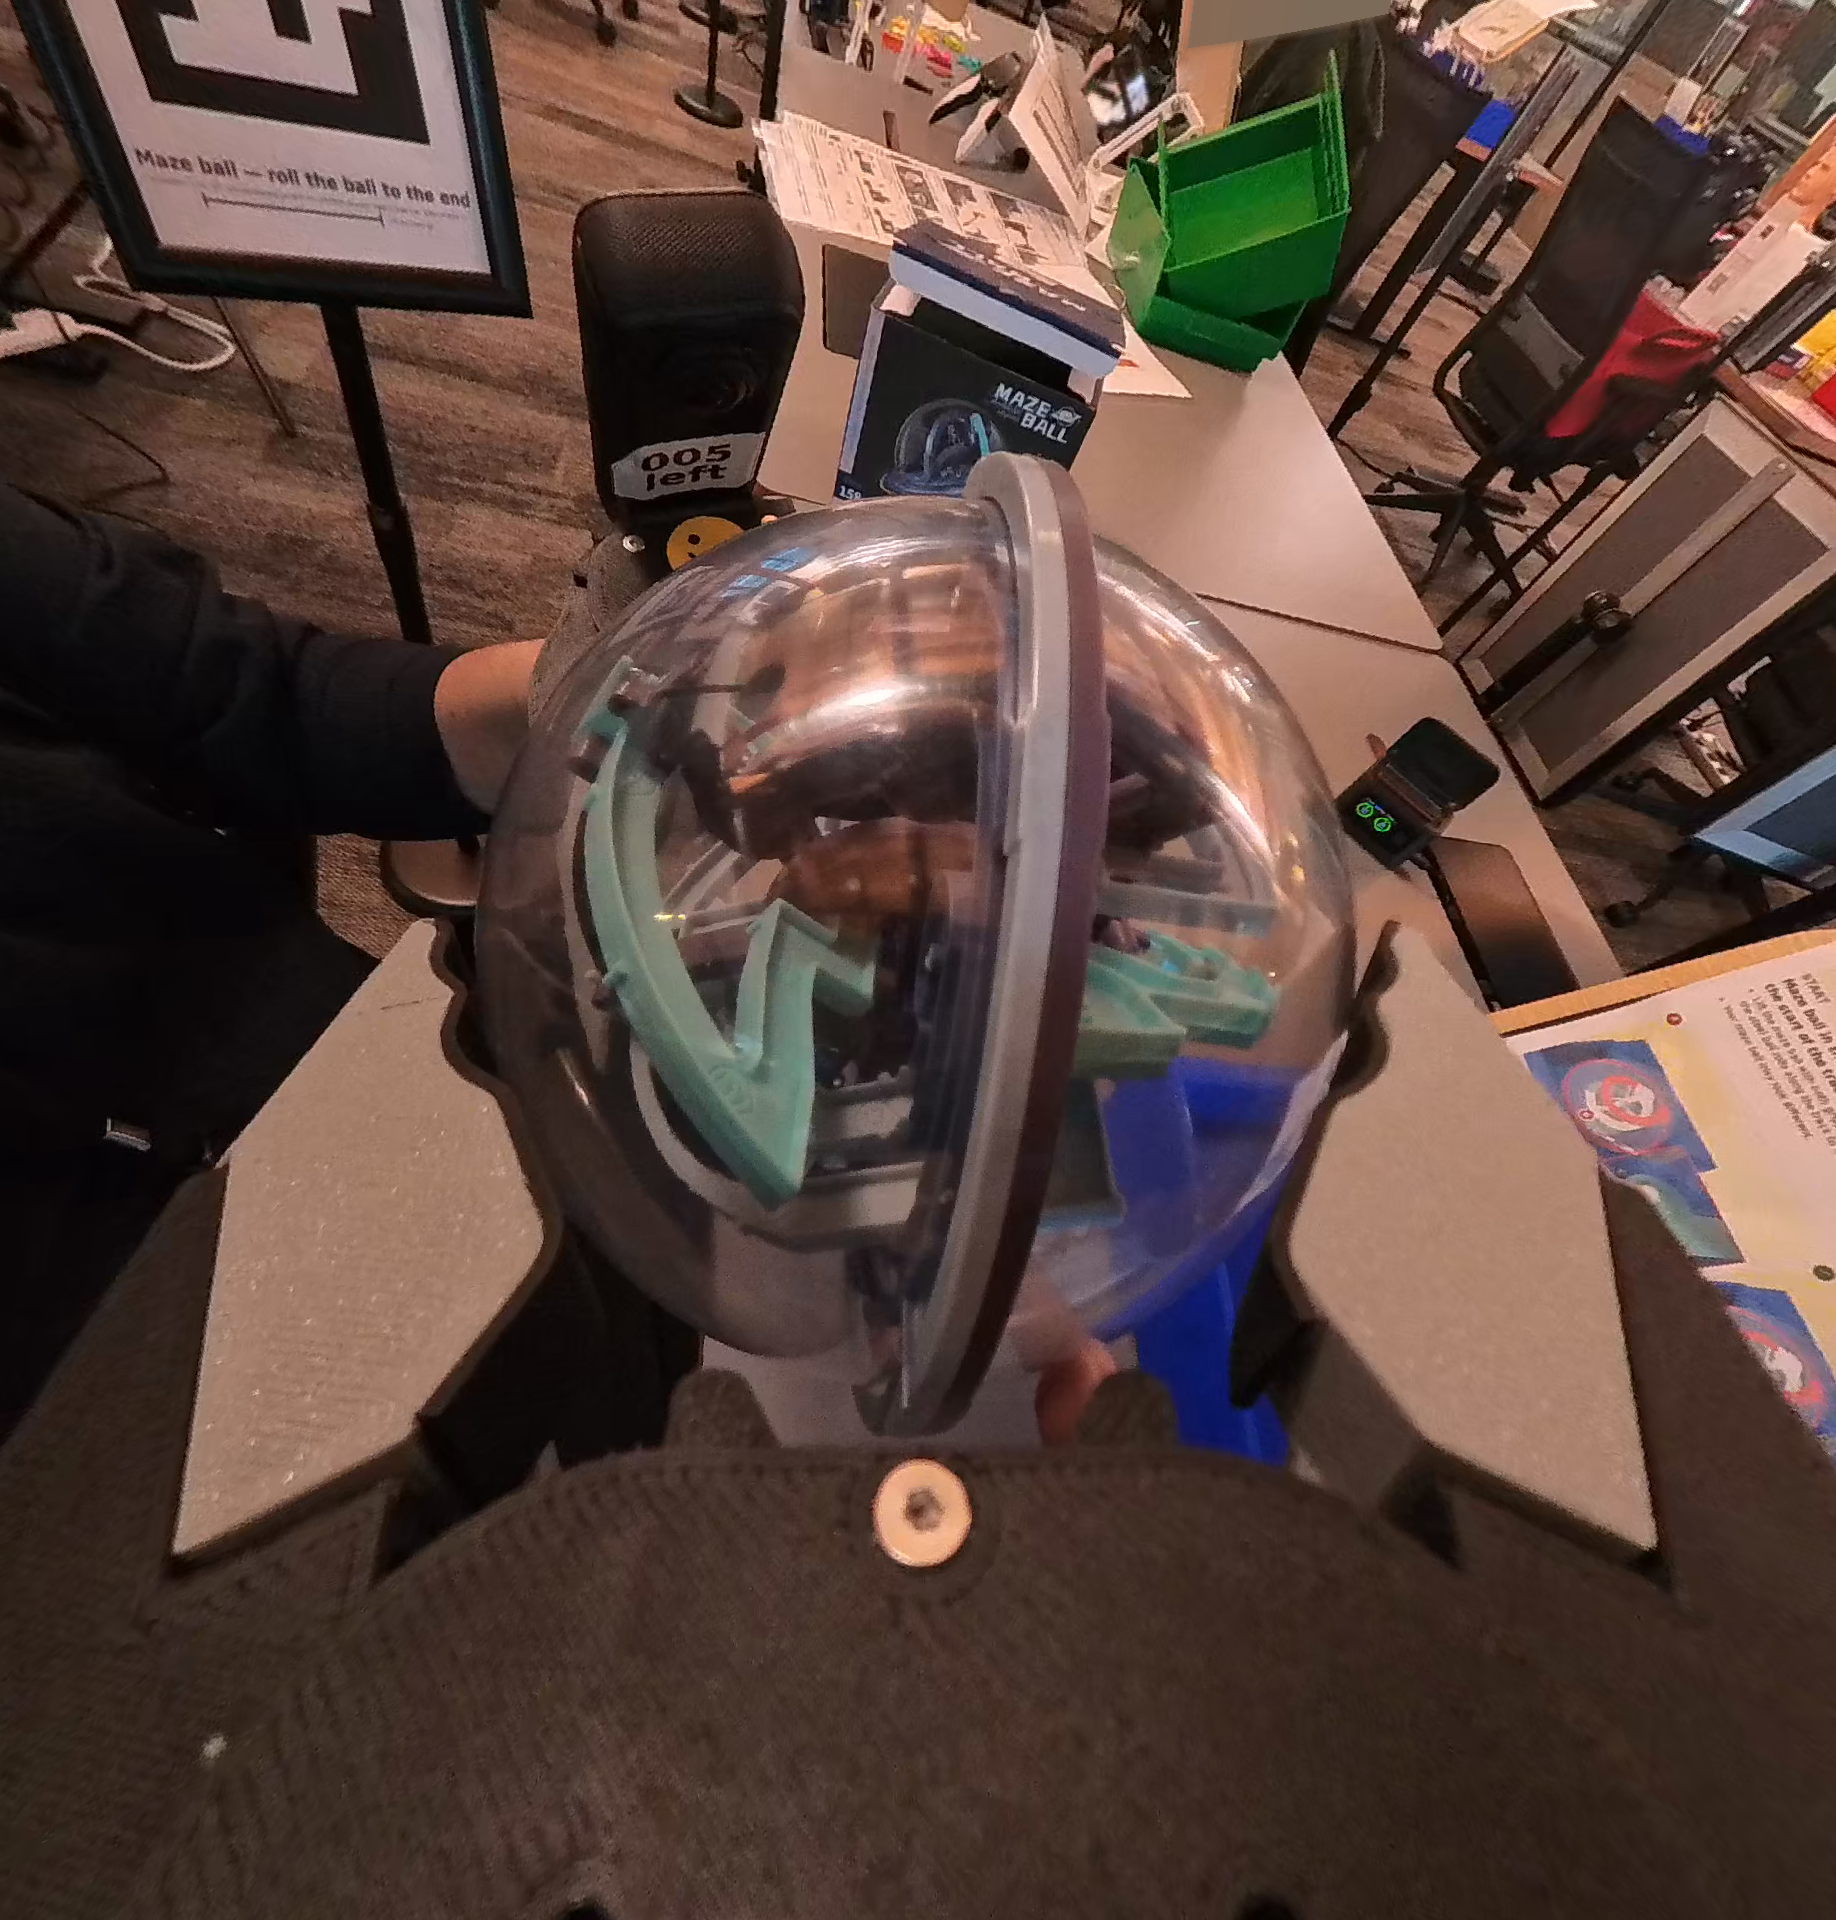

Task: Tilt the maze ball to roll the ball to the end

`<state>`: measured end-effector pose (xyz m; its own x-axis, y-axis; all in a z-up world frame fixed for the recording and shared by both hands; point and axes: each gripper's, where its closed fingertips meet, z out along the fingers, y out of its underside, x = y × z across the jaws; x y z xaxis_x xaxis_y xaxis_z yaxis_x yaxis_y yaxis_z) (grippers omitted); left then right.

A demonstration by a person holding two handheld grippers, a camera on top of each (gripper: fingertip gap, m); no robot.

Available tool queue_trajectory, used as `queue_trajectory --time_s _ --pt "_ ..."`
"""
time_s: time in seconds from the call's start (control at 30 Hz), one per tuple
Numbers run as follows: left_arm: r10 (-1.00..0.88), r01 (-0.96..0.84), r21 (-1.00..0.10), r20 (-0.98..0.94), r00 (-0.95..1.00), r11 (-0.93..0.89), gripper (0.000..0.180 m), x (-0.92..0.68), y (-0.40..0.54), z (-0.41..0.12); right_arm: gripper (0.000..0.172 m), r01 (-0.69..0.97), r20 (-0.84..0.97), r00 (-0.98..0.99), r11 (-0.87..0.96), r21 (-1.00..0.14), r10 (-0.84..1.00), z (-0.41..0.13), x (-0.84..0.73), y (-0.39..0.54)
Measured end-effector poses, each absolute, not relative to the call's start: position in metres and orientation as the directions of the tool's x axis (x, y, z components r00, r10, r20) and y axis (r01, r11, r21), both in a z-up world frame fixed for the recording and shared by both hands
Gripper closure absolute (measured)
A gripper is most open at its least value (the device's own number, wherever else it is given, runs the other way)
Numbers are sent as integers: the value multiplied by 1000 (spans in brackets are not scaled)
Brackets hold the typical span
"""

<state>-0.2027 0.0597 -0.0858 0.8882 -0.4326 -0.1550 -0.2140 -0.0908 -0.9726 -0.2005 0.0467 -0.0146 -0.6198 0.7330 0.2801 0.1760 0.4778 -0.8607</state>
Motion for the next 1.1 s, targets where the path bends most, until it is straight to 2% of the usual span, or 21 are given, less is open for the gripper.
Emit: queue_trajectory --time_s 0.5,0.8,1.1 --pt "-462 -184 -966 -82 883 -179 47 -200 61 -118 14 212 185 -613 386 -898 768 -45 -201 56" --pt "-469 -84 -950 71 880 -302 47 -207 60 -162 14 263 -43 -609 151 -953 792 -94 -212 69" --pt "-458 -67 -942 97 884 -328 53 -212 60 -186 15 279 -263 -579 -116 -953 772 -121 -215 81"
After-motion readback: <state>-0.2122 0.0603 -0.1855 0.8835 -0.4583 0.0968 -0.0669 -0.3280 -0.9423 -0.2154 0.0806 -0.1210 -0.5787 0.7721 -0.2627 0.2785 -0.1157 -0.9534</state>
